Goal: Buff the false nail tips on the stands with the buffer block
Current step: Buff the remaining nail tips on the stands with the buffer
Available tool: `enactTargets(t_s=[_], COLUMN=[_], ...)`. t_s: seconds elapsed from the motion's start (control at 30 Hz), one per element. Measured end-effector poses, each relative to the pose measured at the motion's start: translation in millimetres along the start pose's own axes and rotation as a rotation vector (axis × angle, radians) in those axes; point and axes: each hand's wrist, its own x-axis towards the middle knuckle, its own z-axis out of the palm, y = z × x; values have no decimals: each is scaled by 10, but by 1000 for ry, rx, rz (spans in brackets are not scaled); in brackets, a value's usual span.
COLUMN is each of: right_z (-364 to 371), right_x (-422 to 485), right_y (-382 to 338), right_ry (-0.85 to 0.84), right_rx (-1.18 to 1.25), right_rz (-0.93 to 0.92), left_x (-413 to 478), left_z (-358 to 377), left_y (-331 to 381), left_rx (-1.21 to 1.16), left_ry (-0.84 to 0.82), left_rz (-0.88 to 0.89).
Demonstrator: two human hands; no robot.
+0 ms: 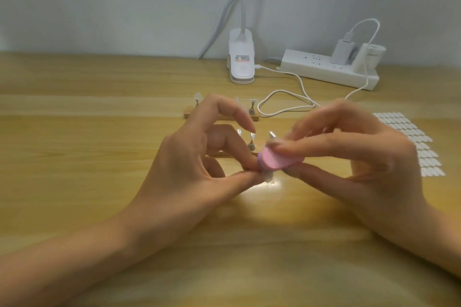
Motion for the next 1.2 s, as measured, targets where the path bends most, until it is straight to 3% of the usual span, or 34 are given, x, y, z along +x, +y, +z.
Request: enactTargets(t_s=[0.7, 0.83, 0.97, 1.2], right_z=[10, -3, 27, -19], right_x=[-20, -1, -22, -25], right_y=[55, 66, 37, 161], right_ry=[-45, 3, -58, 17], right_rx=[68, 129, 112, 159], right_rz=[-6, 73, -7, 79], left_x=[-24, -22, -33, -29], left_z=[13, 11, 20, 8], left_y=[38, 36, 52, 36], left_rx=[11, 27, 29, 1], left_ry=[3, 12, -17, -26], left_rz=[8, 10, 34, -5])
